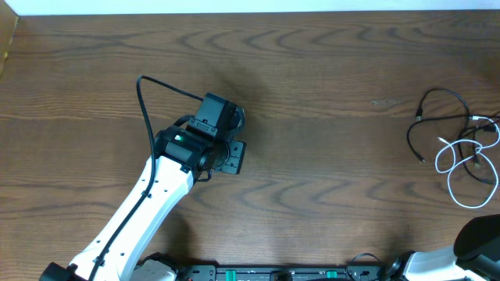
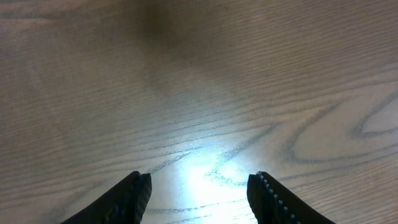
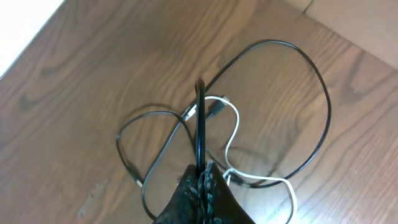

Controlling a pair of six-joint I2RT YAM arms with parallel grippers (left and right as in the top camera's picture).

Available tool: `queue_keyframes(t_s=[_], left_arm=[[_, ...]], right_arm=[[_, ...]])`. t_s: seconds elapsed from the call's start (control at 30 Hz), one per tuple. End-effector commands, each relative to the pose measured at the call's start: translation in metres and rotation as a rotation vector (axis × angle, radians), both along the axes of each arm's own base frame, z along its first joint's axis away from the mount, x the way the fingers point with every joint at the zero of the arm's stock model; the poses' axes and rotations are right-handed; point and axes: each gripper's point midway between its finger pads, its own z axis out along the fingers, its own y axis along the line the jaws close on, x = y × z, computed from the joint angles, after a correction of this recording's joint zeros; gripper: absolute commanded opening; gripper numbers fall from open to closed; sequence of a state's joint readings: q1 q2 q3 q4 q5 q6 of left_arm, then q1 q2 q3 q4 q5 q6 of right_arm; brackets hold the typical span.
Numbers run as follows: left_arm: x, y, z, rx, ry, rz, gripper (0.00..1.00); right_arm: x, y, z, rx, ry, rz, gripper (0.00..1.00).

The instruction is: Untangle cables

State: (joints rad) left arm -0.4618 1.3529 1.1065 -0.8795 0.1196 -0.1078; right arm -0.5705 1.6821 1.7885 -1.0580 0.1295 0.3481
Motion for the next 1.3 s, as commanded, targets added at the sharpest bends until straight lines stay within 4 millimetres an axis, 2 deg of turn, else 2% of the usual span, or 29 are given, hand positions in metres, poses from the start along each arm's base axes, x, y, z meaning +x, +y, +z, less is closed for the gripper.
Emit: queue_keyframes(t_s=[0.0, 0.03, 0.07, 0.1, 0.13, 0.33, 0.47, 0.5, 0.6, 0.7, 0.8, 0.9, 0.97, 1.0, 1.07, 1.13, 1.27], left_arm=[[0.003, 0.002, 0.003, 0.007, -0.011, 0.017, 0.55], [0.003, 0.002, 0.003, 0.007, -0.011, 0.017, 0.6], [0.003, 0.002, 0.003, 0.007, -0.011, 0.017, 0.65], [0.003, 0.002, 0.003, 0.007, -0.012, 0.017, 0.68], [0.003, 0.002, 0.003, 0.007, -0.012, 0.017, 0.71], [0.005, 0.002, 0.004, 0.004, -0.019, 0.017, 0.74], [0.02, 0.001, 0.01, -0.025, -0.072, 0.043, 0.75], [0.026, 0.003, 0.013, -0.038, -0.09, 0.068, 0.78], [0.047, 0.017, 0.021, -0.075, -0.14, 0.167, 0.79], [0.068, 0.049, 0.027, -0.129, -0.163, 0.369, 0.79], [0.074, 0.077, 0.026, -0.147, -0.152, 0.486, 0.79], [0.064, 0.099, 0.019, -0.188, -0.07, 0.558, 0.8], [0.052, 0.112, 0.013, -0.161, -0.016, 0.59, 0.83], [0.039, 0.12, 0.007, -0.136, 0.035, 0.604, 0.84], [0.023, 0.128, 0.001, -0.112, 0.102, 0.627, 0.84], [-0.003, 0.136, -0.006, -0.079, 0.205, 0.644, 0.84], [-0.034, 0.135, -0.009, -0.029, 0.315, 0.567, 0.84]], right_arm=[[0.004, 0.001, 0.002, 0.05, -0.054, 0.006, 0.26], [0.005, 0.003, 0.001, 0.064, -0.062, 0.017, 0.49], [0.007, 0.005, 0.001, 0.074, -0.068, 0.025, 0.61], [0.009, 0.009, 0.001, 0.089, -0.076, 0.039, 0.69], [0.012, 0.014, 0.001, 0.113, -0.088, 0.058, 0.72], [0.02, 0.051, -0.005, 0.234, -0.1, 0.205, 0.76], [0.014, 0.102, -0.016, 0.319, -0.008, 0.431, 0.8], [0.013, 0.115, -0.018, 0.337, 0.01, 0.473, 0.8], [0.016, 0.149, -0.022, 0.35, 0.054, 0.576, 0.81], [0.024, 0.192, -0.028, 0.297, 0.107, 0.759, 0.84], [0.026, 0.214, -0.04, 0.217, 0.185, 0.82, 0.86], [0.021, 0.244, -0.068, 0.187, 0.275, 0.893, 0.91], [0.015, 0.253, -0.081, 0.202, 0.308, 0.913, 0.98], [0.007, 0.258, -0.093, 0.219, 0.344, 0.924, 0.99], [-0.005, 0.261, -0.107, 0.248, 0.398, 0.927, 0.99], [-0.025, 0.262, -0.127, 0.296, 0.47, 0.897, 0.99], [-0.056, 0.263, -0.15, 0.358, 0.551, 0.854, 0.99]])
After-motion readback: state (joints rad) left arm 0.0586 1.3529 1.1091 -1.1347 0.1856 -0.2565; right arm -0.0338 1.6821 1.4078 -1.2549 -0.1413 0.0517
